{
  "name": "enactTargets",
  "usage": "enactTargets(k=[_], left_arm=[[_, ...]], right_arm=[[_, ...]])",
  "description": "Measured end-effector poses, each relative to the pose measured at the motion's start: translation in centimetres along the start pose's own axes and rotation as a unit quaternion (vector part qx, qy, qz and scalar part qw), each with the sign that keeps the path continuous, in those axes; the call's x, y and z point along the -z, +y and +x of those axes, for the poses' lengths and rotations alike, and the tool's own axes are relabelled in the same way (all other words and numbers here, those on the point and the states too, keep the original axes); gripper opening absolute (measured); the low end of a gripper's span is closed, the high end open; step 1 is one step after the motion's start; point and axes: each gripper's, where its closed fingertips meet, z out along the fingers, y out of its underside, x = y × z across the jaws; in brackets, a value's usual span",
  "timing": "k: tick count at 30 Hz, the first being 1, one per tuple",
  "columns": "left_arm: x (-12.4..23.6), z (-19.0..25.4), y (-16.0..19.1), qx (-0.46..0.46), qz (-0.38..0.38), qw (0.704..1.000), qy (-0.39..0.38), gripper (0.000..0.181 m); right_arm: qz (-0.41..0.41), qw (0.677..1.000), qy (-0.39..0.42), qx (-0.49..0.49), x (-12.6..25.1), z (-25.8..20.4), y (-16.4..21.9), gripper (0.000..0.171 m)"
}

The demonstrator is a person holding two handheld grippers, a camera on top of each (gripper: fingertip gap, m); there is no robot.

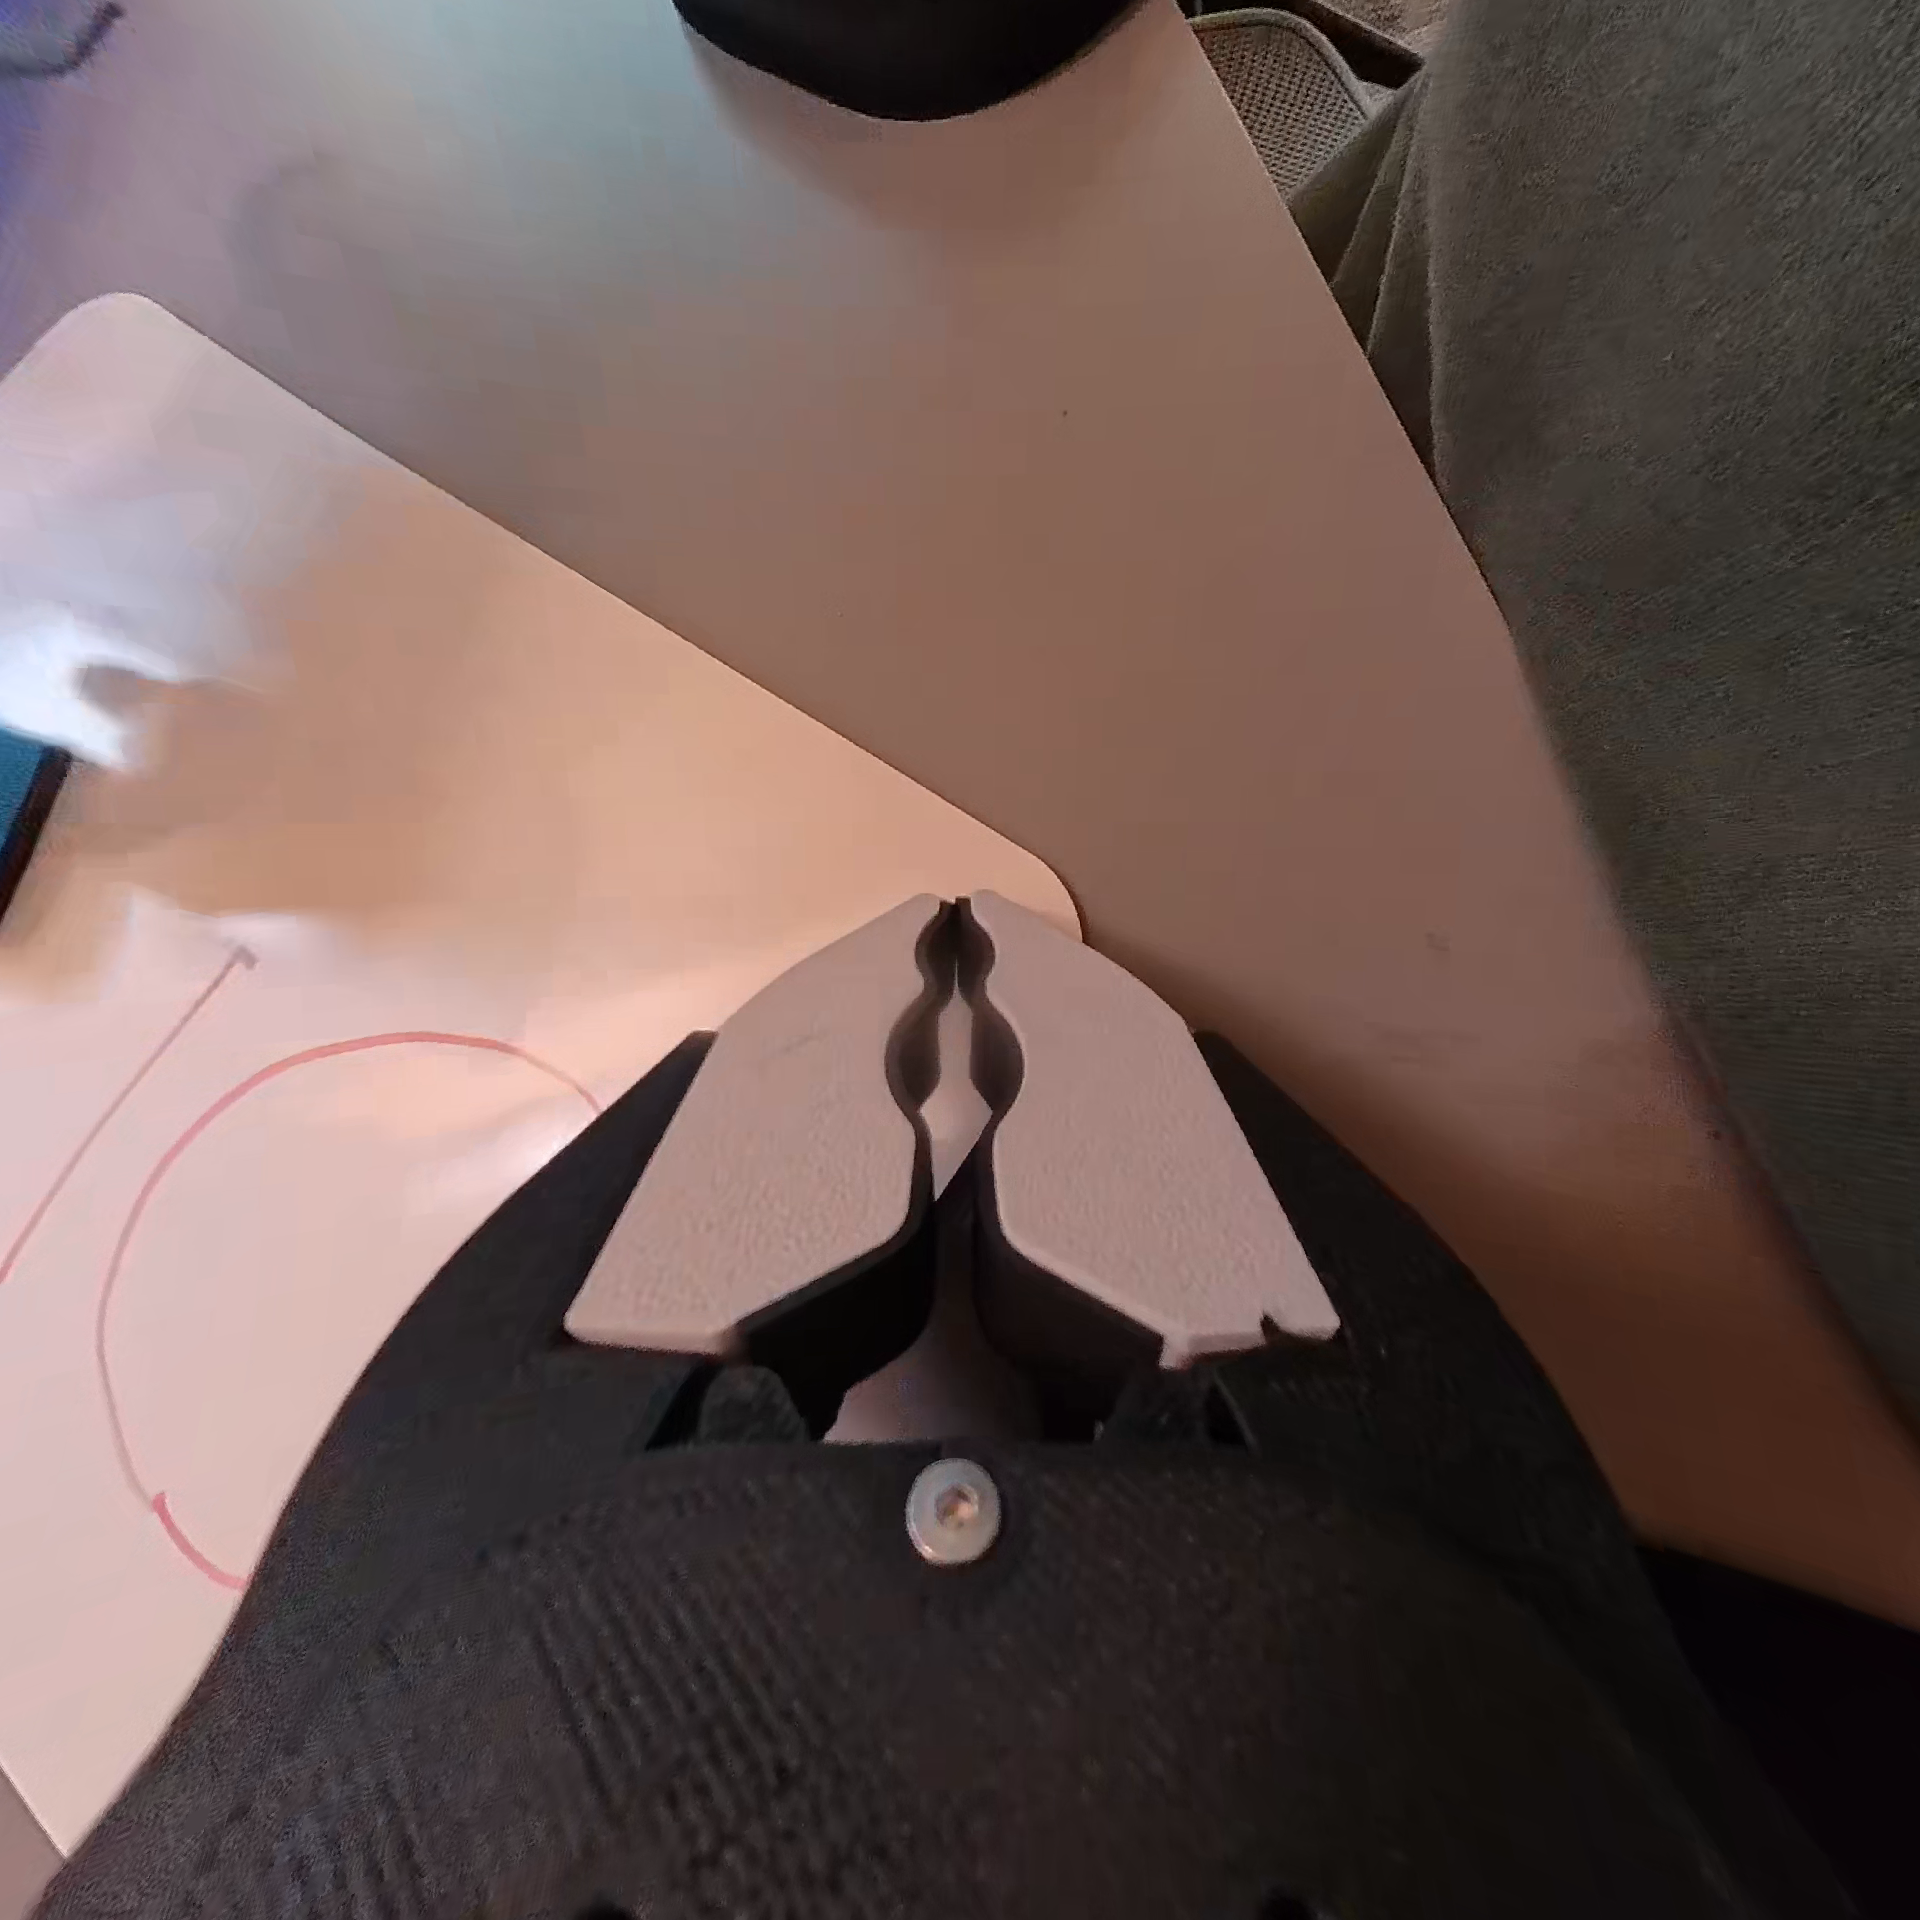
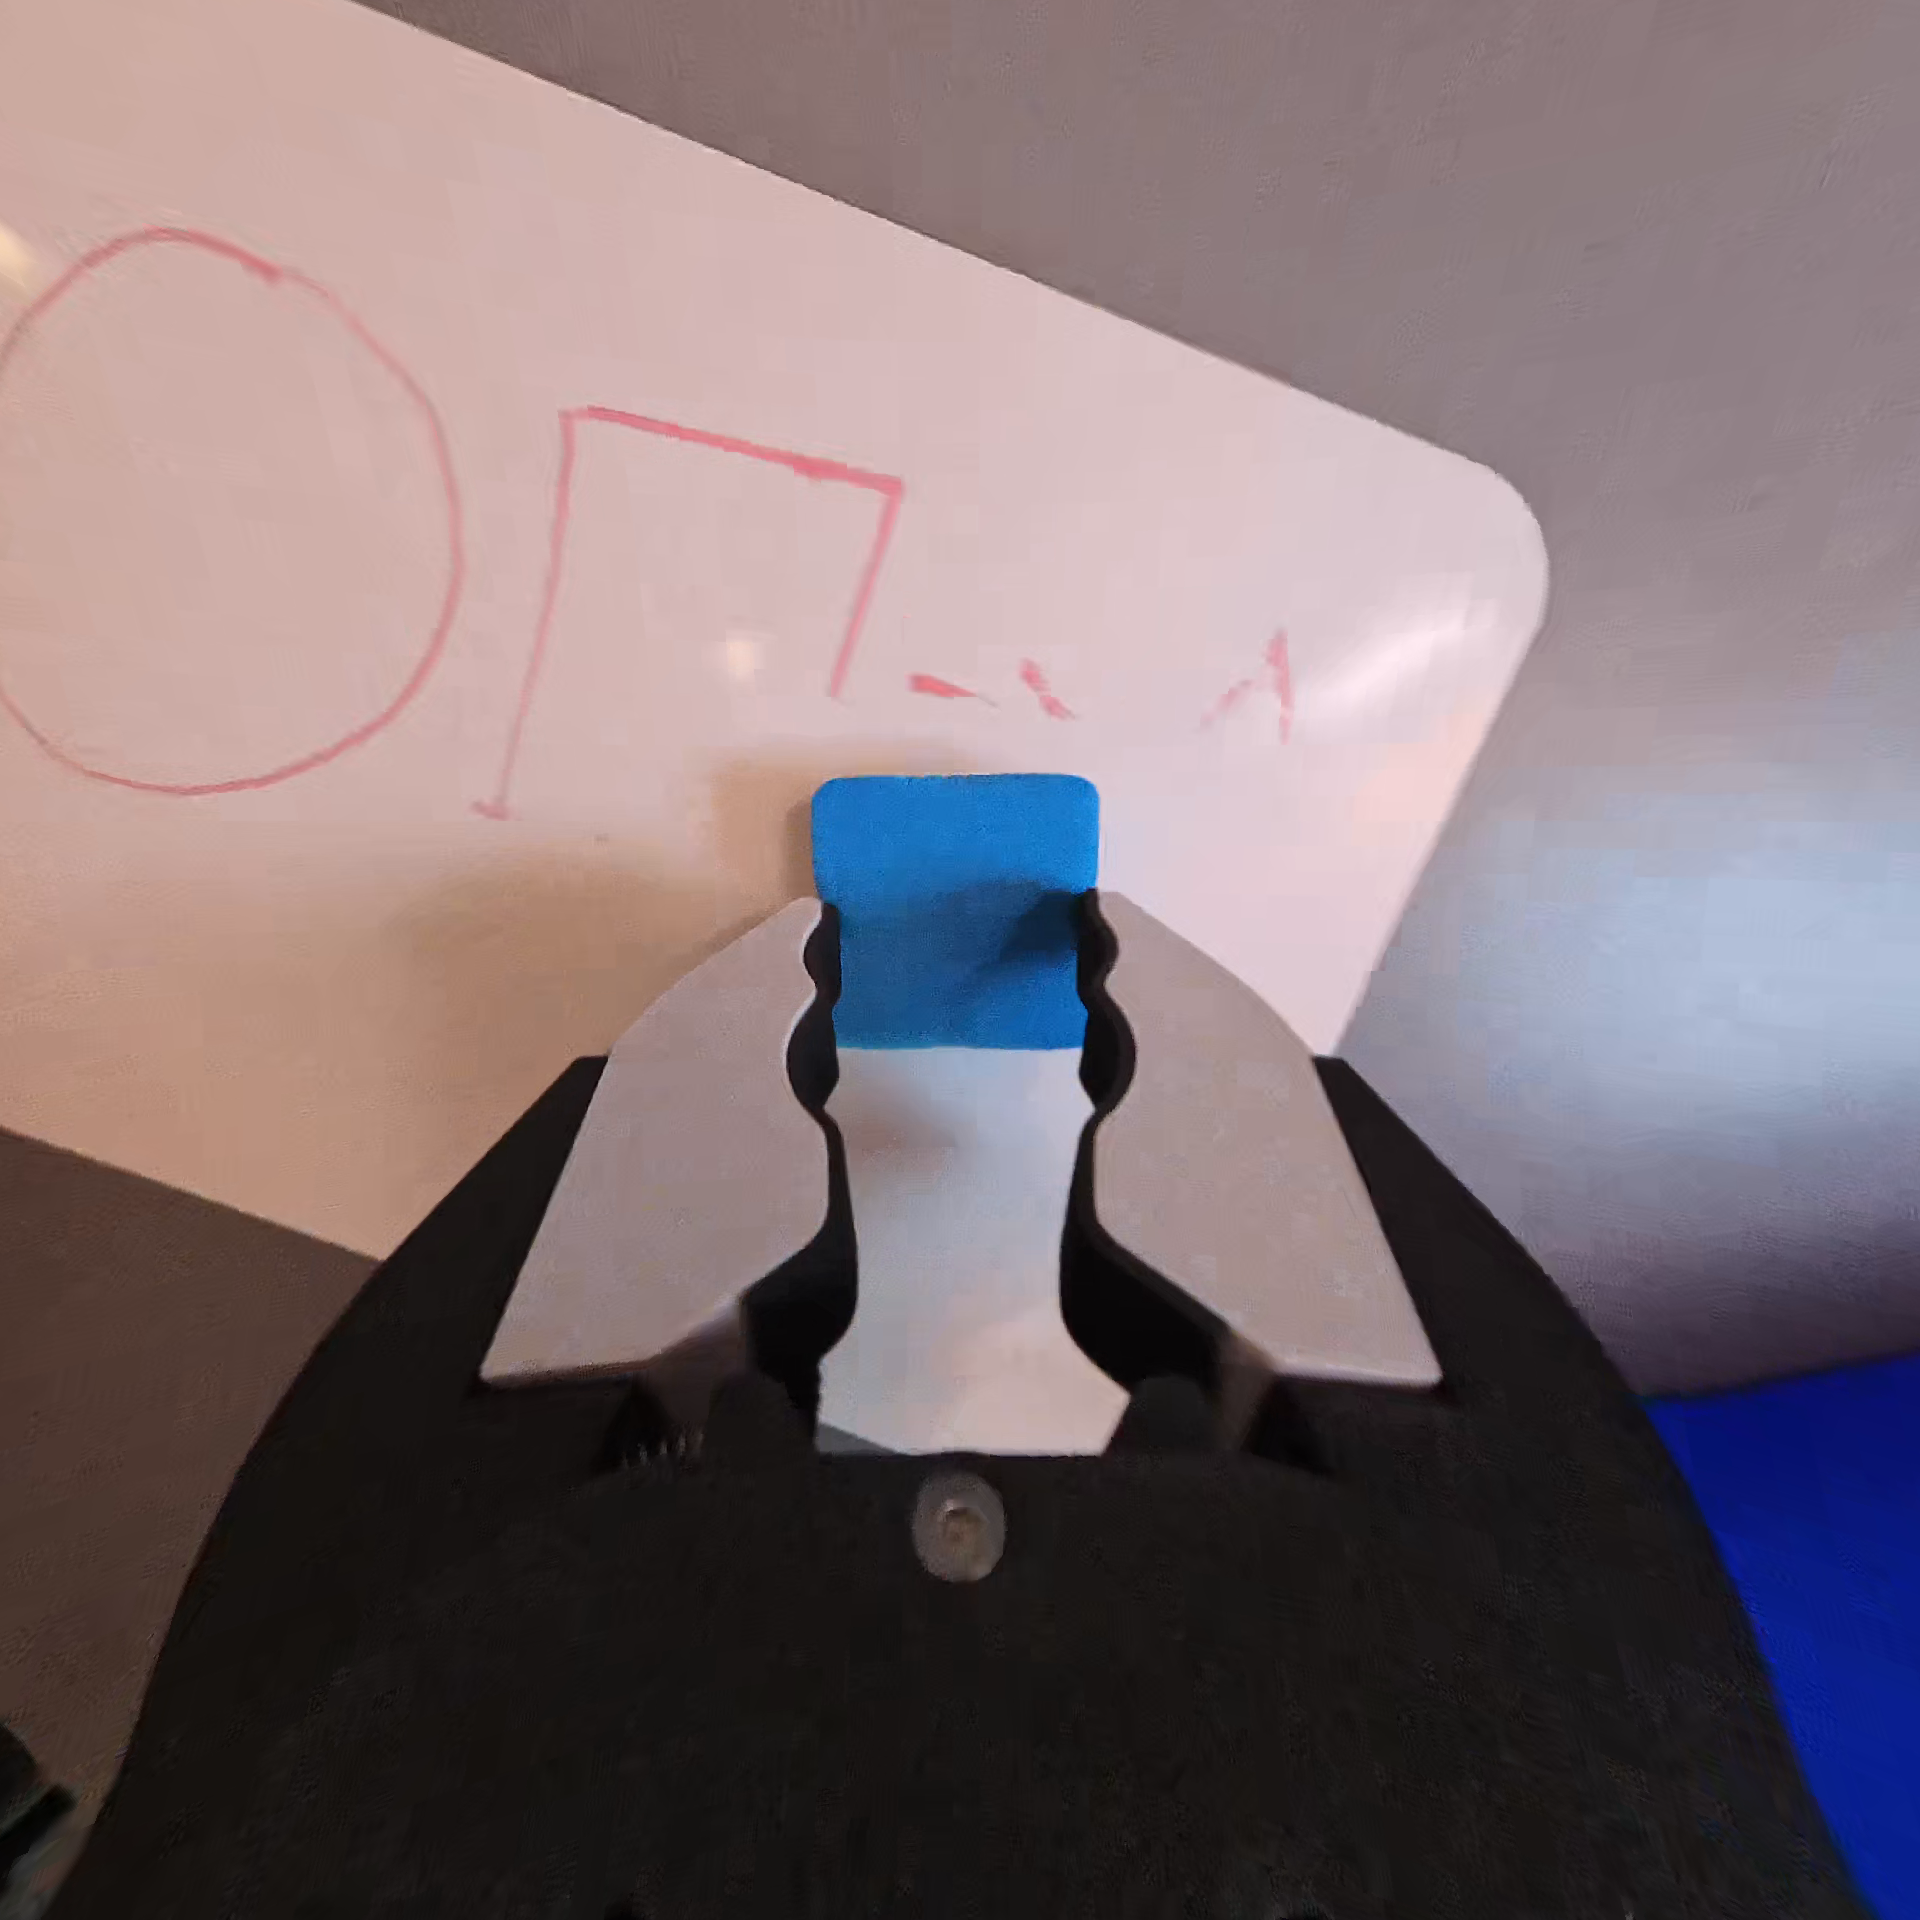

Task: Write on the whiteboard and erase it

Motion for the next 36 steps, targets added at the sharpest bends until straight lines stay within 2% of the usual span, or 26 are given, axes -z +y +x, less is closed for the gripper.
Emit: enactTargets(k=[1, 3, 5, 6, 9, 11, 12, 14, 16, 17, 18, 20, 23, 24, 26, 28, 29, 32, 34, 36], left_arm=[[0.0, 0.0, 0.0, 0.000, 0.000, 1.000, 0.000, 0.000], [-0.1, -0.1, 0.0, -0.001, -0.001, 1.000, -0.006, 0.000], [-0.1, -0.1, 0.0, 0.004, -0.001, 1.000, -0.007, 0.001], [0.0, -0.1, 0.1, 0.002, -0.001, 1.000, -0.010, 0.000], [0.0, -0.1, 0.1, -0.001, 0.000, 1.000, -0.006, 0.000], [-0.1, -0.1, 0.0, 0.002, 0.000, 1.000, -0.001, 0.000], [-0.1, -0.1, 0.0, 0.003, 0.000, 1.000, -0.002, 0.000], [-0.1, -0.1, 0.0, 0.000, -0.002, 1.000, -0.010, 0.000], [-0.1, -0.1, 0.0, 0.003, -0.002, 1.000, -0.013, 0.000], [-0.1, -0.1, 0.1, 0.002, -0.001, 1.000, -0.013, 0.000], [-0.1, -0.1, 0.1, 0.001, 0.000, 1.000, -0.012, 0.000], [-0.1, 0.0, 0.1, 0.004, 0.001, 1.000, -0.006, 0.000], [-0.2, 0.0, 0.0, 0.005, 0.001, 1.000, -0.002, 0.000], [-0.2, 0.0, 0.0, 0.006, 0.001, 1.000, -0.004, 0.000], [-0.1, -0.1, 0.1, 0.006, 0.002, 1.000, -0.009, 0.000], [0.0, -0.1, 0.2, 0.009, 0.003, 1.000, -0.012, 0.000], [0.0, 0.0, 0.2, 0.007, 0.005, 1.000, -0.011, 0.000], [0.1, 0.2, 0.2, 0.008, 0.006, 1.000, -0.003, 0.000], [0.0, 0.2, 0.2, 0.012, 0.004, 1.000, 0.000, 0.000], [0.0, 0.0, 0.2, 0.013, 0.004, 1.000, -0.007, 0.000]], right_arm=[[0.000, 1.000, 0.000, 0.022, -0.6, -0.5, -1.4, 0.045], [0.018, 1.000, 0.005, -0.003, -1.7, 2.3, -4.2, 0.045], [0.006, 0.999, 0.023, -0.047, -1.5, 6.7, -3.9, 0.044], [-0.002, 0.998, 0.027, -0.057, -1.0, 7.5, -2.9, 0.044], [-0.023, 1.000, 0.003, -0.012, -0.2, 3.0, -0.6, 0.044], [-0.033, 0.998, -0.014, 0.049, -0.8, -0.6, -1.7, 0.044], [-0.025, 0.998, -0.016, 0.060, -1.3, -0.7, -3.0, 0.045], [0.006, 1.000, 0.001, 0.007, -2.2, 3.1, -5.2, 0.045], [0.004, 0.999, 0.022, -0.042, -1.6, 7.4, -4.3, 0.044], [-0.005, 0.999, 0.025, -0.047, -1.1, 7.7, -3.1, 0.044], [-0.020, 0.999, 0.020, -0.034, -0.6, 6.5, -1.8, 0.044], [-0.039, 0.999, -0.020, 0.029, -0.1, 0.8, -0.3, 0.044], [-0.041, 0.987, -0.054, 0.149, -1.3, -7.3, -2.4, 0.045], [-0.029, 0.985, -0.054, 0.164, -2.0, -7.8, -4.0, 0.045], [-0.004, 0.991, -0.044, 0.123, -3.0, -4.8, -6.4, 0.045], [-0.014, 0.996, -0.020, 0.083, -2.4, -0.5, -5.4, 0.044], [-0.023, 0.996, -0.022, 0.082, -1.7, -0.1, -3.9, 0.044], [-0.036, 0.986, -0.065, 0.149, -0.6, -6.2, -0.8, 0.044], [-0.036, 0.975, -0.071, 0.208, -1.4, -10.2, -2.3, 0.045], [-0.003, 0.981, -0.068, 0.182, -2.8, -8.7, -5.7, 0.045]])
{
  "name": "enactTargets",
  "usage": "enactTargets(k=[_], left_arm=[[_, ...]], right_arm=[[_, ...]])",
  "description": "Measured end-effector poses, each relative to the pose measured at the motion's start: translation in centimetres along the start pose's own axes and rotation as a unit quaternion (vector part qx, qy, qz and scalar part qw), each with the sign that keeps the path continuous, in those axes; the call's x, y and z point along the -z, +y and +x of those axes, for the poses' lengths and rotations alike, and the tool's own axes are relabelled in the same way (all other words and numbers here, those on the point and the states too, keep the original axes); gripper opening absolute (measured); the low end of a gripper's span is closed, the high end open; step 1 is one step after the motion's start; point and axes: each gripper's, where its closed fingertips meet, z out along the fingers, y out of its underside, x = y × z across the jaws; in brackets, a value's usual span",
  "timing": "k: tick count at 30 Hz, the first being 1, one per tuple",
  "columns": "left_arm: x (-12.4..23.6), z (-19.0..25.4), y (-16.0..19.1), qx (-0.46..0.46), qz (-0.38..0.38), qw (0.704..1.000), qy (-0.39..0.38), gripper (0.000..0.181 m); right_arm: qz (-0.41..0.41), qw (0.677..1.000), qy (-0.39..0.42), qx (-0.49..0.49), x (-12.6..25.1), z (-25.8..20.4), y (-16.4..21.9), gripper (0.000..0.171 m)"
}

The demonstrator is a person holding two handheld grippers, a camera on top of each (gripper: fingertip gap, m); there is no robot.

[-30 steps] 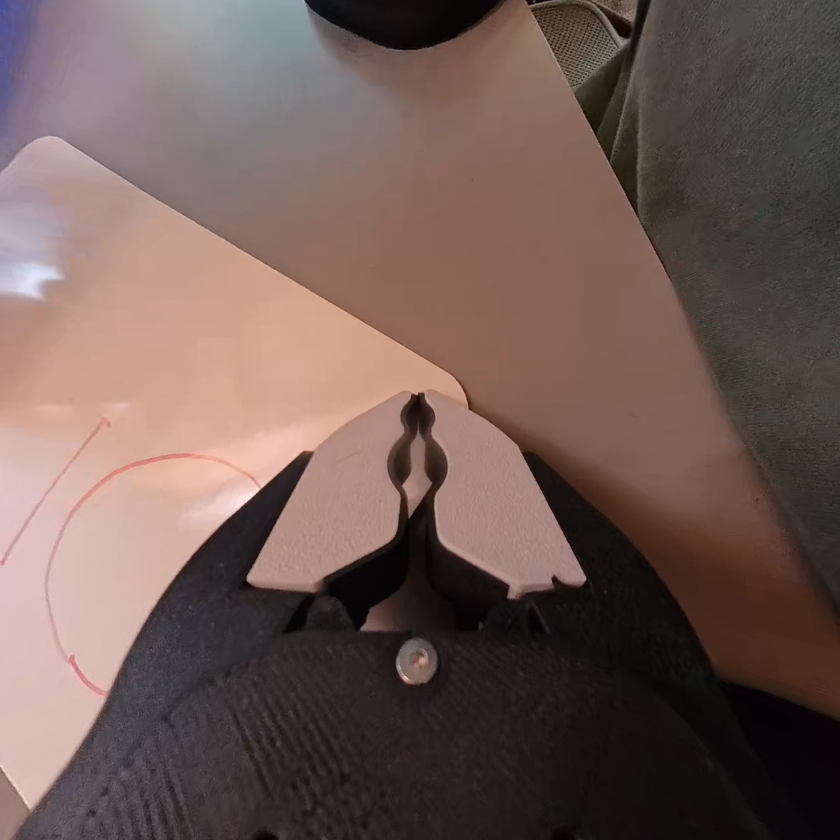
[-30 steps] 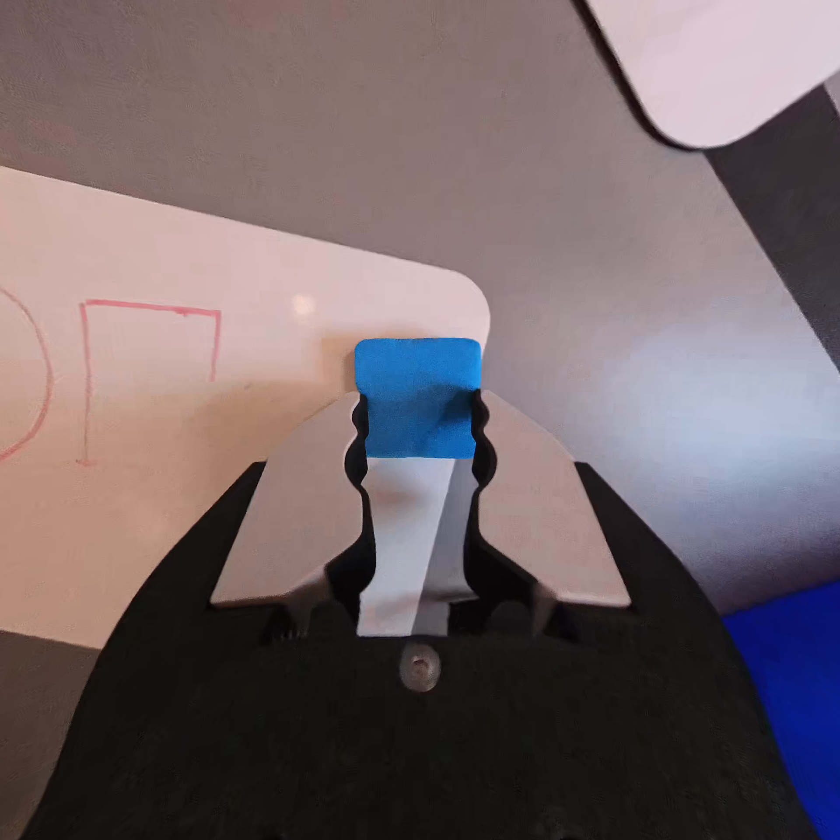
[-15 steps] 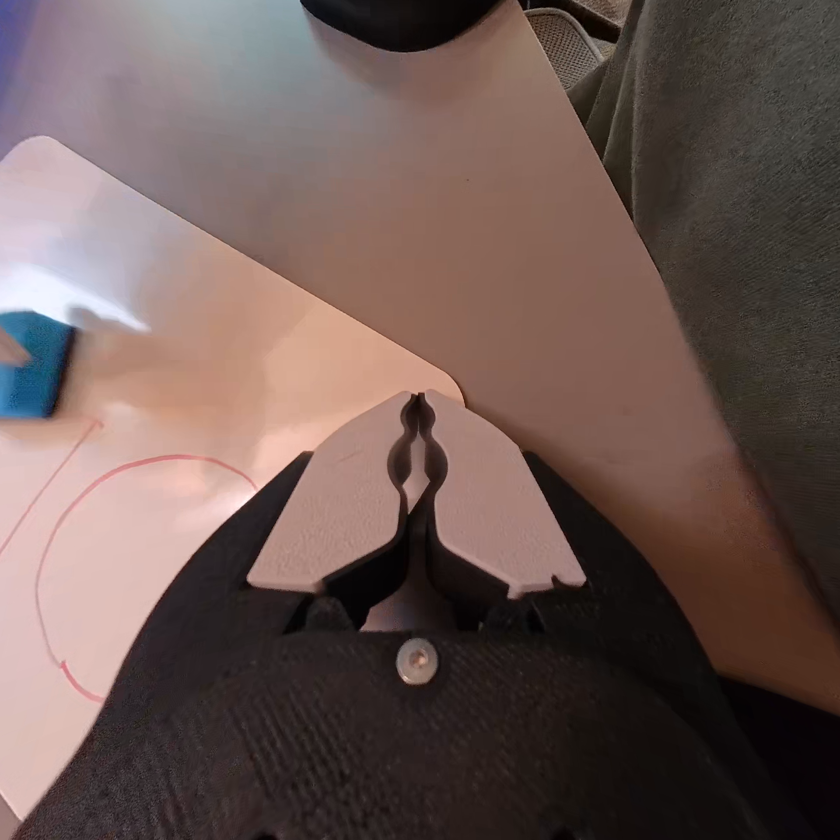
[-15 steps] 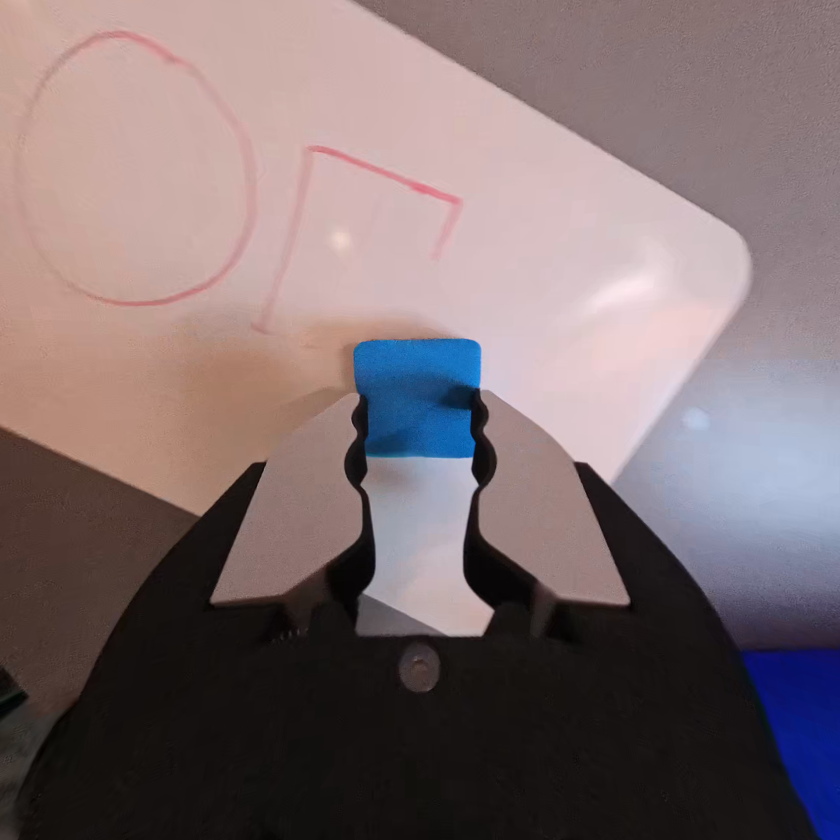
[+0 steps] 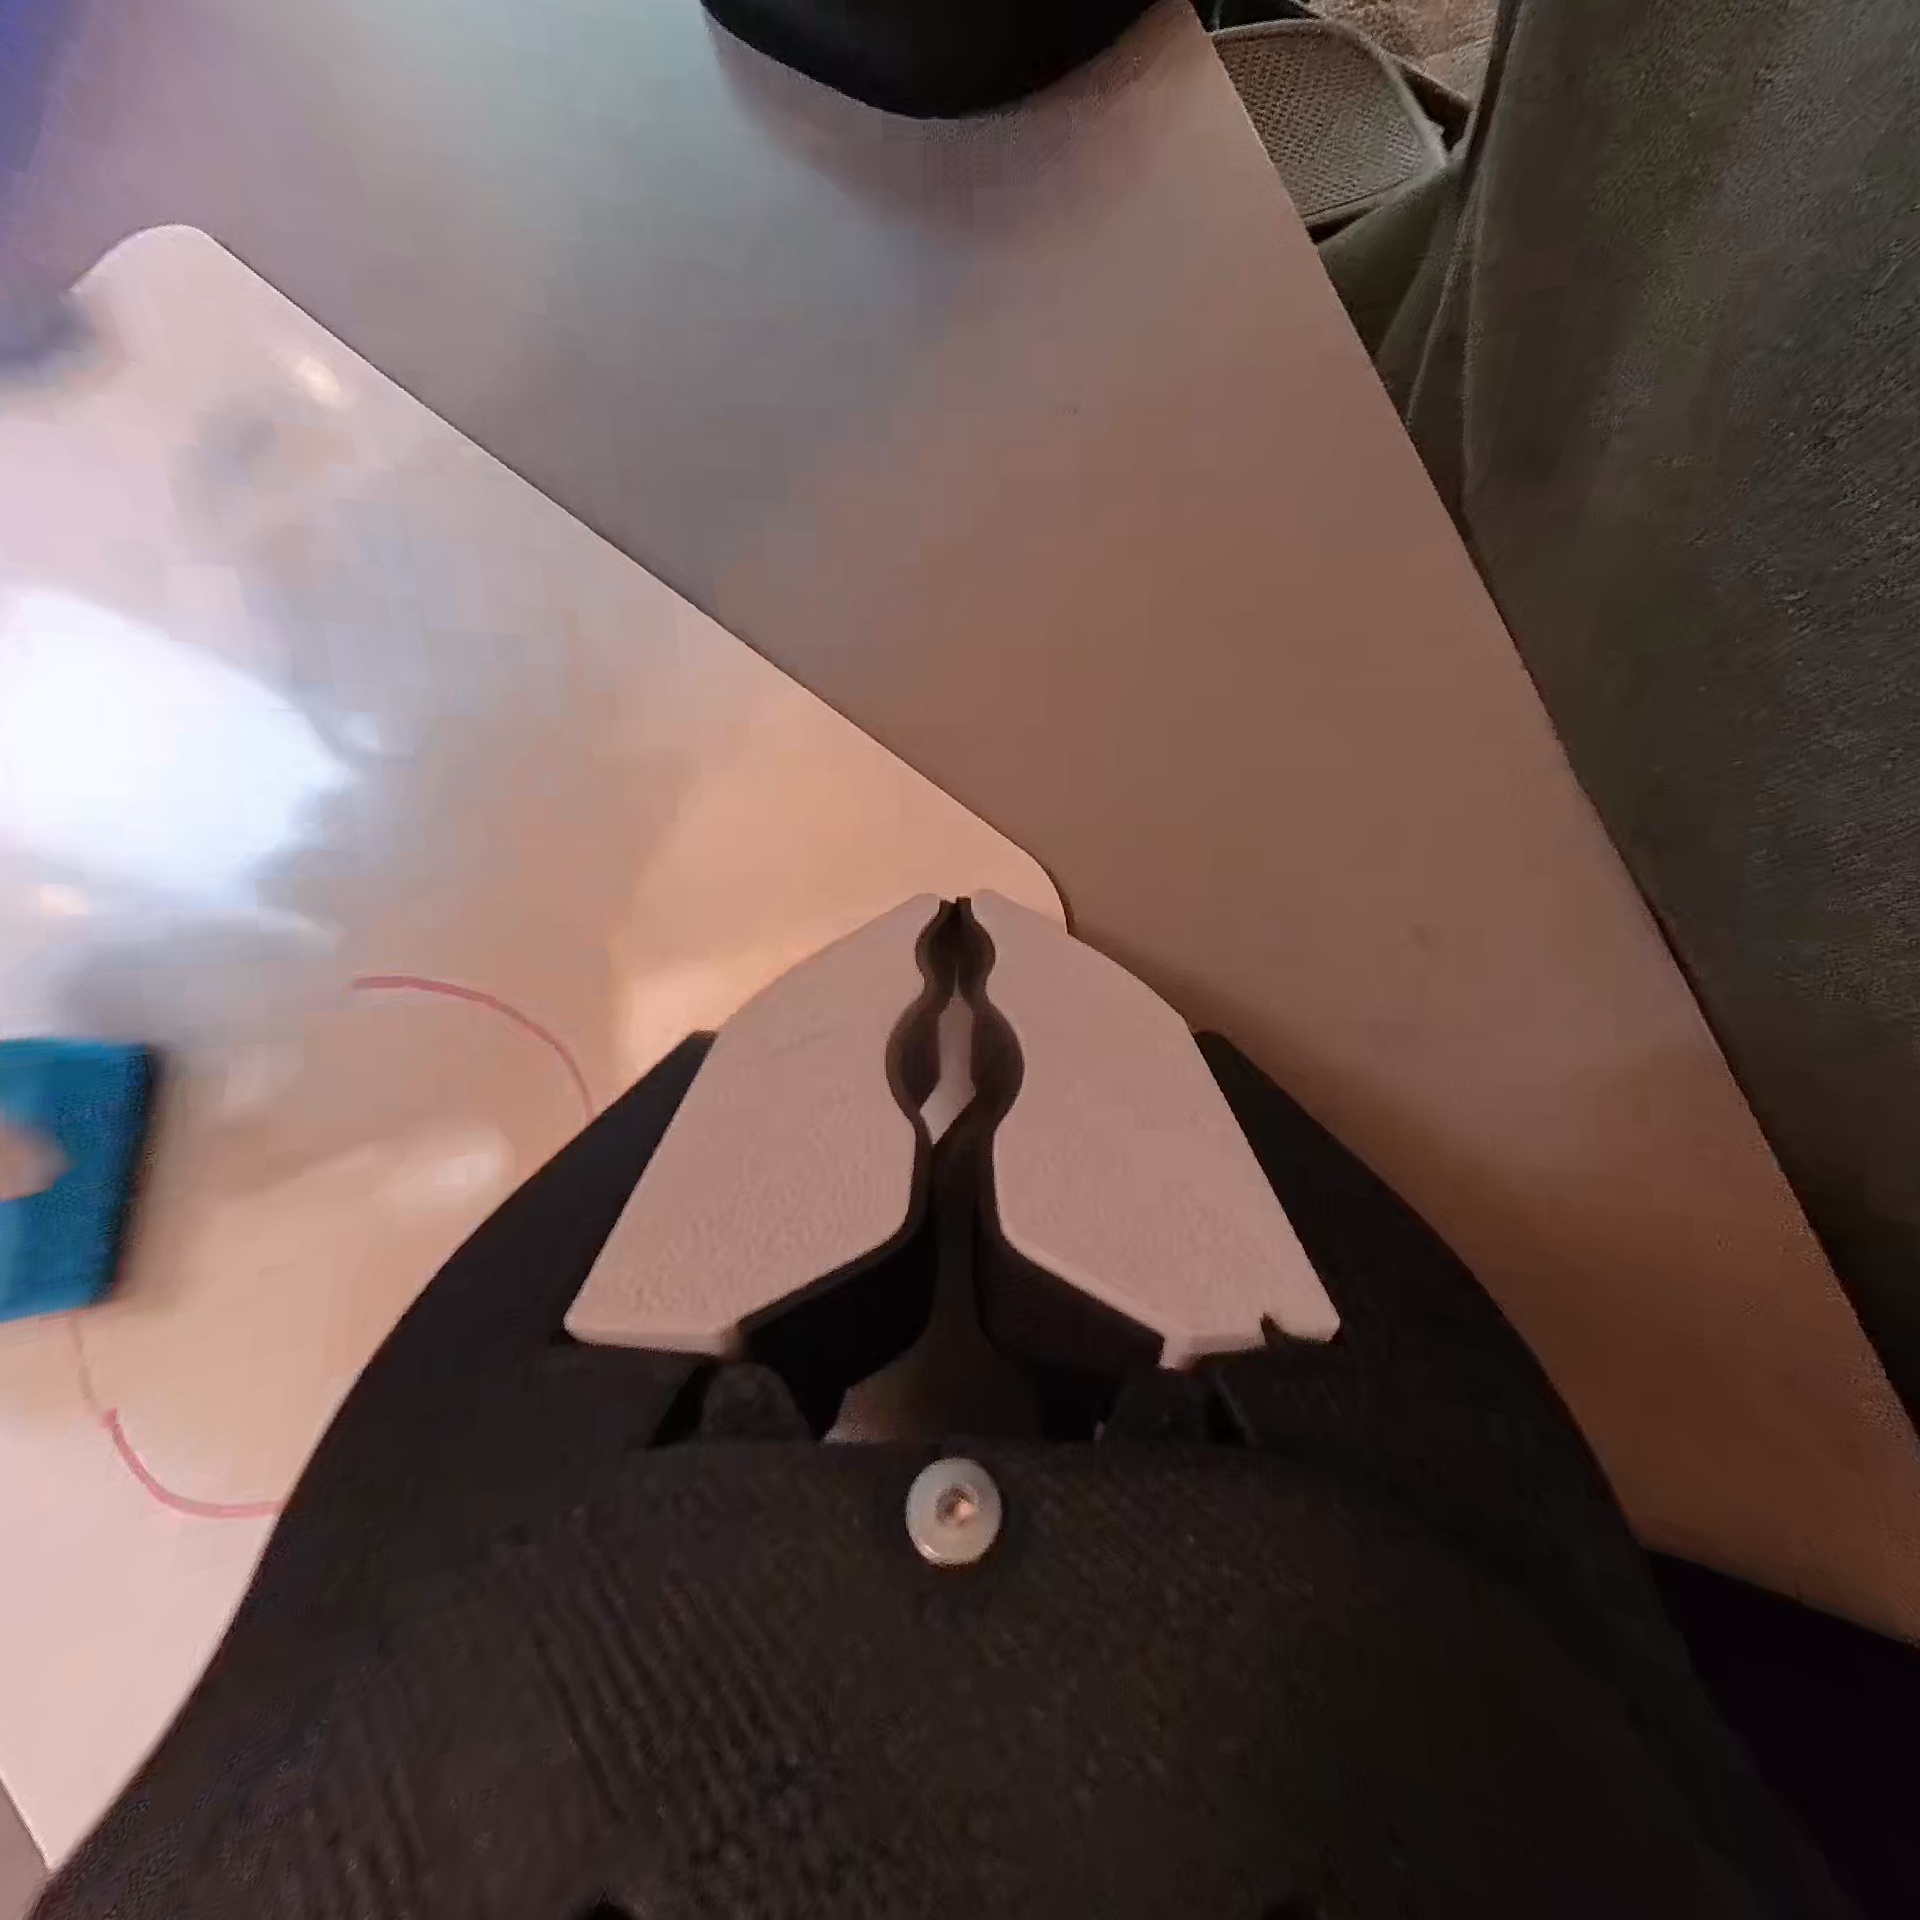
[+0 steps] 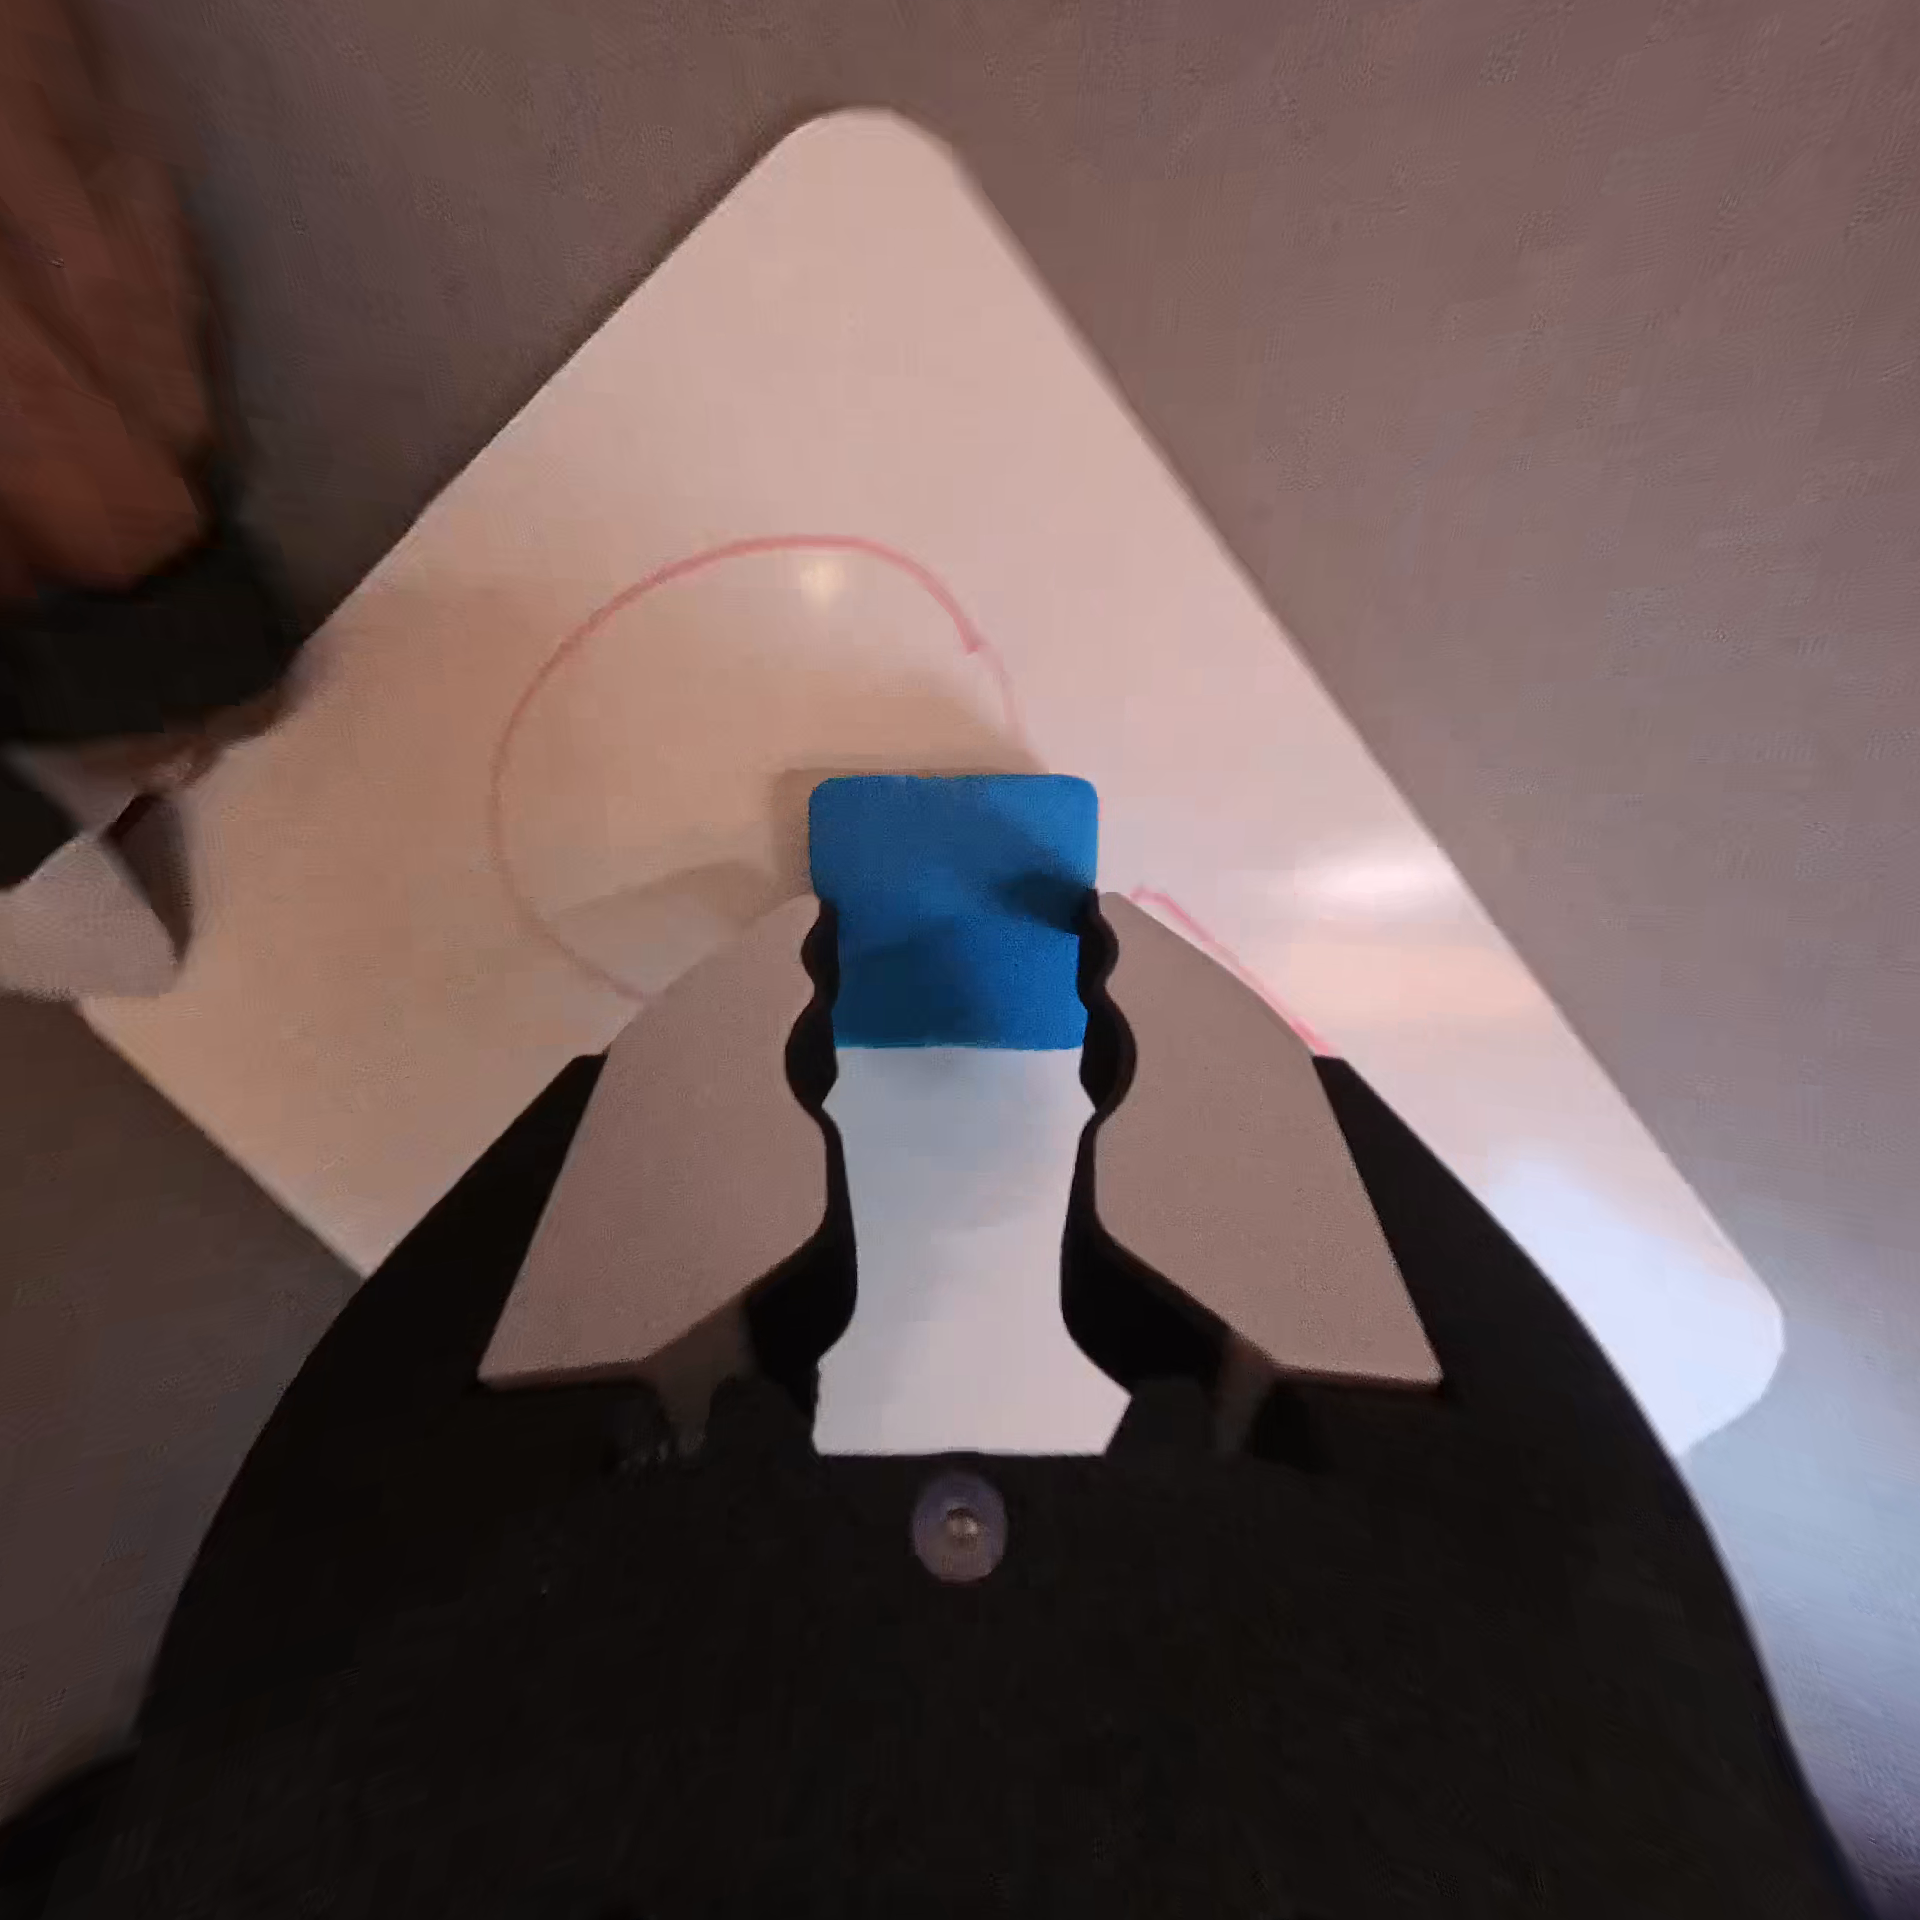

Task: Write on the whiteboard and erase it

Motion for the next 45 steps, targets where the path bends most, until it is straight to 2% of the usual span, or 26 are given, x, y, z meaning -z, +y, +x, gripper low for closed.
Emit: enactTargets(k=[2, 4, 6, 8, 10, 12, 14, 16, 18, 20, 22, 23, 25, 27, 29, 30, 31, 33, 35, 37, 39, 40, 42, 43, 45], left_arm=[[0.0, -0.2, 0.0, 0.003, 0.001, 1.000, -0.008, 0.000], [-0.1, -0.2, 0.0, 0.011, 0.008, 1.000, -0.007, 0.000], [-0.1, -0.2, 0.0, 0.012, 0.013, 1.000, -0.004, 0.000], [-0.1, -0.2, 0.0, 0.013, 0.010, 1.000, -0.003, 0.000], [-0.1, -0.2, 0.0, 0.018, 0.008, 1.000, -0.004, 0.000], [-0.1, -0.2, 0.0, 0.017, 0.005, 1.000, -0.009, 0.000], [0.0, -0.2, 0.1, 0.019, 0.003, 1.000, -0.014, 0.000], [0.0, -0.2, 0.1, 0.016, 0.000, 1.000, -0.016, 0.000], [0.0, -0.2, 0.1, 0.022, 0.001, 1.000, -0.010, 0.000], [0.0, -0.2, 0.1, 0.028, 0.001, 1.000, -0.007, 0.000], [0.0, -0.3, 0.1, 0.027, 0.001, 1.000, -0.012, 0.000], [0.0, -0.3, 0.1, 0.026, 0.001, 1.000, -0.015, 0.000], [0.1, -0.3, 0.2, 0.022, -0.004, 1.000, -0.022, 0.000], [0.1, -0.3, 0.2, 0.019, -0.004, 1.000, -0.023, 0.000], [0.1, -0.3, 0.2, 0.026, 0.002, 1.000, -0.013, 0.000], [0.1, -0.3, 0.2, 0.028, 0.003, 1.000, -0.011, 0.000], [0.1, -0.3, 0.2, 0.025, 0.003, 1.000, -0.013, 0.000], [0.1, -0.3, 0.2, 0.021, 0.001, 1.000, -0.019, 0.000], [0.2, -0.3, 0.3, 0.022, 0.001, 0.999, -0.024, 0.000], [0.2, -0.3, 0.3, 0.021, 0.000, 0.999, -0.026, 0.000], [0.1, -0.3, 0.3, 0.023, -0.001, 0.999, -0.023, 0.000], [0.1, -0.3, 0.3, 0.025, -0.001, 0.999, -0.021, 0.000], [0.1, -0.3, 0.2, 0.024, -0.003, 0.999, -0.024, 0.000], [0.1, -0.3, 0.3, 0.022, -0.003, 0.999, -0.027, 0.000], [0.2, -0.2, 0.4, 0.020, -0.003, 0.999, -0.028, 0.000]], right_arm=[[0.009, 0.996, 0.032, -0.087, 0.4, 6.1, 1.0, 0.045], [-0.020, 0.990, 0.044, -0.129, 1.5, 8.0, 3.8, 0.044], [-0.036, 0.993, 0.023, -0.109, 1.8, 4.9, 4.9, 0.044], [-0.029, 0.998, -0.011, -0.049, 1.0, 0.5, 3.1, 0.044], [-0.008, 1.000, -0.009, -0.010, -0.1, -0.4, 0.8, 0.045], [0.014, 0.996, 0.022, -0.085, 0.0, 4.3, 1.0, 0.045], [0.001, 0.984, 0.054, -0.167, 1.5, 8.9, 4.7, 0.044], [-0.013, 0.987, 0.045, -0.156, 2.3, 7.3, 6.8, 0.044], [-0.021, 0.997, 0.002, -0.074, 1.5, 1.6, 5.1, 0.044], [-0.012, 1.000, -0.027, 0.009, 0.0, -3.2, 1.7, 0.044], [0.010, 0.999, -0.019, 0.025, -0.9, -2.8, -0.5, 0.044], [0.015, 1.000, -0.006, 0.000, -0.8, -0.9, -0.4, 0.044], [-0.003, 0.999, 0.010, -0.040, 0.4, 1.8, 2.4, 0.044], [-0.017, 0.999, -0.027, -0.015, 1.6, -1.7, 4.8, 0.043], [-0.011, 0.998, -0.053, 0.036, 1.4, -7.1, 4.1, 0.043], [-0.007, 0.997, -0.044, 0.061, 1.0, -8.4, 3.1, 0.044], [0.004, 0.997, -0.037, 0.067, 0.6, -8.3, 2.0, 0.044], [0.025, 0.999, -0.023, 0.018, 0.2, -4.7, 0.9, 0.044], [0.000, 1.000, 0.000, -0.009, 1.1, -1.5, 2.8, 0.044], [-0.020, 0.999, -0.026, 0.017, 1.8, -4.0, 4.2, 0.043], [-0.019, 0.996, -0.055, 0.068, 1.2, -8.3, 2.8, 0.044], [-0.016, 0.995, -0.051, 0.088, 0.7, -9.1, 1.6, 0.044], [0.004, 0.997, -0.039, 0.063, -0.2, -6.7, -0.5, 0.044], [0.005, 0.999, -0.024, 0.035, -0.1, -4.2, -0.2, 0.044], [-0.013, 1.000, -0.006, -0.007, 1.3, -1.1, 2.9, 0.044]])
